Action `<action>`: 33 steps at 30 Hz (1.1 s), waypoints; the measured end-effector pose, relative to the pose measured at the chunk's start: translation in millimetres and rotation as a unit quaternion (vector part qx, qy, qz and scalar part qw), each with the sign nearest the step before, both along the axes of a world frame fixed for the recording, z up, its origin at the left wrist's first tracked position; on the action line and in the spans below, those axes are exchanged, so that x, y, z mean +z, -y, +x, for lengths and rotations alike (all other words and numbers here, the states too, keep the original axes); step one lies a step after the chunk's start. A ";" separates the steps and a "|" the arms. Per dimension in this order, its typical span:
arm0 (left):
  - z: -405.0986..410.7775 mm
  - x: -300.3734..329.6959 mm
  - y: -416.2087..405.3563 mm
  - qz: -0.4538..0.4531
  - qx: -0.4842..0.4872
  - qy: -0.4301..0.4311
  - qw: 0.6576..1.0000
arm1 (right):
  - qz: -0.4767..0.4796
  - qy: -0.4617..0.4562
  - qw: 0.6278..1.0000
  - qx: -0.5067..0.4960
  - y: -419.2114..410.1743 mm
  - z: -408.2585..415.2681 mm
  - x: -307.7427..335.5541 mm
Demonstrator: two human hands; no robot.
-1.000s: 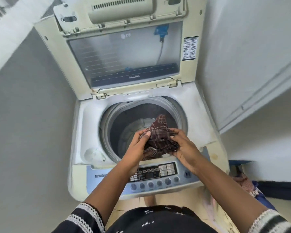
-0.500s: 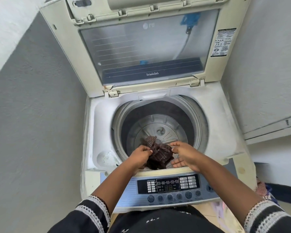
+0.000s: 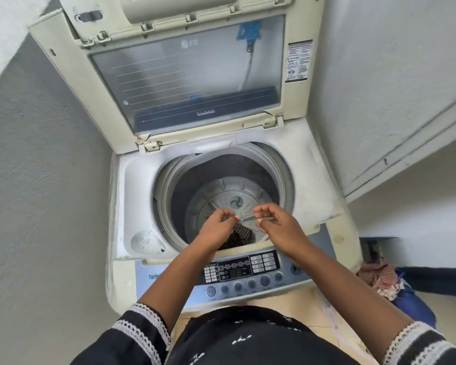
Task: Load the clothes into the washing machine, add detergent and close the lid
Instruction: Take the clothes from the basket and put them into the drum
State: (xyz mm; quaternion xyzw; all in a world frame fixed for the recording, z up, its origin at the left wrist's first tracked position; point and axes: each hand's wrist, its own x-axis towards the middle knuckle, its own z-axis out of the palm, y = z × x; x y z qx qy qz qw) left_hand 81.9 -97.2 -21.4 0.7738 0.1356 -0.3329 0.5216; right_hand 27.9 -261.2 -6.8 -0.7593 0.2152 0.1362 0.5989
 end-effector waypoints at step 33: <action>-257.3 -11.3 278.1 -0.042 -0.297 0.006 0.954 | 0.075 -0.088 0.953 -0.282 268.7 -349.5 -43.7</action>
